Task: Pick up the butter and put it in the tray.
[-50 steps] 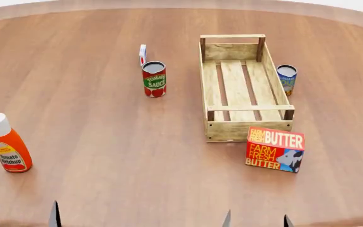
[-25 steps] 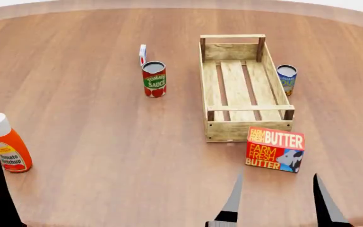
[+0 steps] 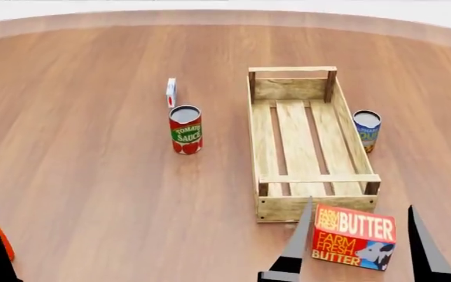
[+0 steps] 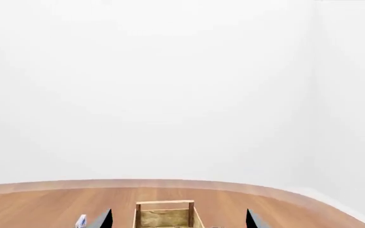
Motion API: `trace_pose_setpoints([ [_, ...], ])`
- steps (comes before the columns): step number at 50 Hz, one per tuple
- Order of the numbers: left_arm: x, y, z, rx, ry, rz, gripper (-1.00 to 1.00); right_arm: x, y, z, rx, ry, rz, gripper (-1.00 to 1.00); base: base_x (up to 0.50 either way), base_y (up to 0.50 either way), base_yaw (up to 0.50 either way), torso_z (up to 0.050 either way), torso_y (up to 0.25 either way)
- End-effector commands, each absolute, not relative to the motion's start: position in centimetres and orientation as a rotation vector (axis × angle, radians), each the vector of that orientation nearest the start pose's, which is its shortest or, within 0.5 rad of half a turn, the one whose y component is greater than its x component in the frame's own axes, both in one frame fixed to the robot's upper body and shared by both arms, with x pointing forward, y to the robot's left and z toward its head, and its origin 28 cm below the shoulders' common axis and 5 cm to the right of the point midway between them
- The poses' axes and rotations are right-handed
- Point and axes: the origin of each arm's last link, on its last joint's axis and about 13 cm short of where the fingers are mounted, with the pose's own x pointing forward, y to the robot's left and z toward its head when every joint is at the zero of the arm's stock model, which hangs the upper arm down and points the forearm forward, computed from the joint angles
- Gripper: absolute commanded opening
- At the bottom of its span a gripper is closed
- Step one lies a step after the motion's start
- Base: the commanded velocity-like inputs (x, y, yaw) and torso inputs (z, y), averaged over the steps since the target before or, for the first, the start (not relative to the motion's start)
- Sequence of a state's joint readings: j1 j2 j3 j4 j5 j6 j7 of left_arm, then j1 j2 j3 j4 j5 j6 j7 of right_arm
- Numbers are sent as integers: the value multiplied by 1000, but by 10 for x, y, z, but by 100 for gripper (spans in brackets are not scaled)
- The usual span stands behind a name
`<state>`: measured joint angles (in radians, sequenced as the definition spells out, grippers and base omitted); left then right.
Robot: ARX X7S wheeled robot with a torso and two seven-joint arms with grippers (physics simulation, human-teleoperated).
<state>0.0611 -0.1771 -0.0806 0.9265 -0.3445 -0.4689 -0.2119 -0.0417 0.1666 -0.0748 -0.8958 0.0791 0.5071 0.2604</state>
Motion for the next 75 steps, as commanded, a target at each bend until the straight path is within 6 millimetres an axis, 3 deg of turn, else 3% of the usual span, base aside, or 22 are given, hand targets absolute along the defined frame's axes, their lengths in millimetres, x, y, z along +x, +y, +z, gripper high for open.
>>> trace_pose_setpoints([
  [1,158,221,159,-115,-376,19,100,164,-100,152,-52,-348,-104,100,500,0,0,0,0],
  [46,154,218,159,-119,-364,-1,100,164,-98,153,-46,-357,-104,100,497,0,0,0,1],
  [55,154,218,160,-119,-363,-2,100,160,-99,155,9,-394,-87,100,26,0,0,0,1],
  [75,155,219,159,-127,-358,-5,100,164,-98,149,5,-376,-79,100,0,-500,0,0,0],
])
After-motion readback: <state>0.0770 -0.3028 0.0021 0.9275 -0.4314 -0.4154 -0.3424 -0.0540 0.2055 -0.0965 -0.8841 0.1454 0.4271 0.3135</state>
